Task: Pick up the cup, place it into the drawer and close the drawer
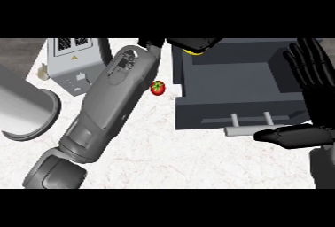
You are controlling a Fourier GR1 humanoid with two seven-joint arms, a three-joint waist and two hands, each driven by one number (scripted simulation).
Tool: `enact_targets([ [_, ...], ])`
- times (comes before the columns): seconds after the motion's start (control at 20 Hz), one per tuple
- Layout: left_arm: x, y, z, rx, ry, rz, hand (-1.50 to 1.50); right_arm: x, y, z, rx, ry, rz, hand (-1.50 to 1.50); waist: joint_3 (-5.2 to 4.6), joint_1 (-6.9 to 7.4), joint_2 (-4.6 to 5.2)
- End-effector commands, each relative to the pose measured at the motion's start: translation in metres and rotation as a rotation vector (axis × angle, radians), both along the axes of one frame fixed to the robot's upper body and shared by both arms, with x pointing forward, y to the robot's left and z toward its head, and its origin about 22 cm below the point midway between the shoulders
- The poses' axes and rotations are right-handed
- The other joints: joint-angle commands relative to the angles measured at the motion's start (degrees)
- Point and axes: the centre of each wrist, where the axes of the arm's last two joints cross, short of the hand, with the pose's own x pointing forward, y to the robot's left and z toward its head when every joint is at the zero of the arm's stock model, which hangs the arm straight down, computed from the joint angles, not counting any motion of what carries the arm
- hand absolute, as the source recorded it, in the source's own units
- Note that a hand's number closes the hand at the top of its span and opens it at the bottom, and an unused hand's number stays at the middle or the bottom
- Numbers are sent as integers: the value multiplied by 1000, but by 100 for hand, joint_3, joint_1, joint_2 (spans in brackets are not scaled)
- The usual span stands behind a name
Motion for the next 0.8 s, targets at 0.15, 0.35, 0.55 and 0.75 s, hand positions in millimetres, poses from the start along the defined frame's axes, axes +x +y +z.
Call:
enact_targets([
  [0.15, 5, -25, 6, 137, 120, 78, 150, 13, 18, 16, -3, -18, 46, -150, 3, -277, 76],
  [0.35, 4, -18, -28, 221, 185, 52, 150, 15, 6, 1, 9, -15, 59, -150, 10, -446, 117],
  [0.55, 3, -12, -47, 312, 237, 13, 150, 17, 19, 1, 6, -41, 121, -150, 13, -673, 195],
  [0.75, 2, -9, -59, 343, 266, -10, 150, 21, 21, 16, -2, -56, 132, -150, 8, -751, 218],
])
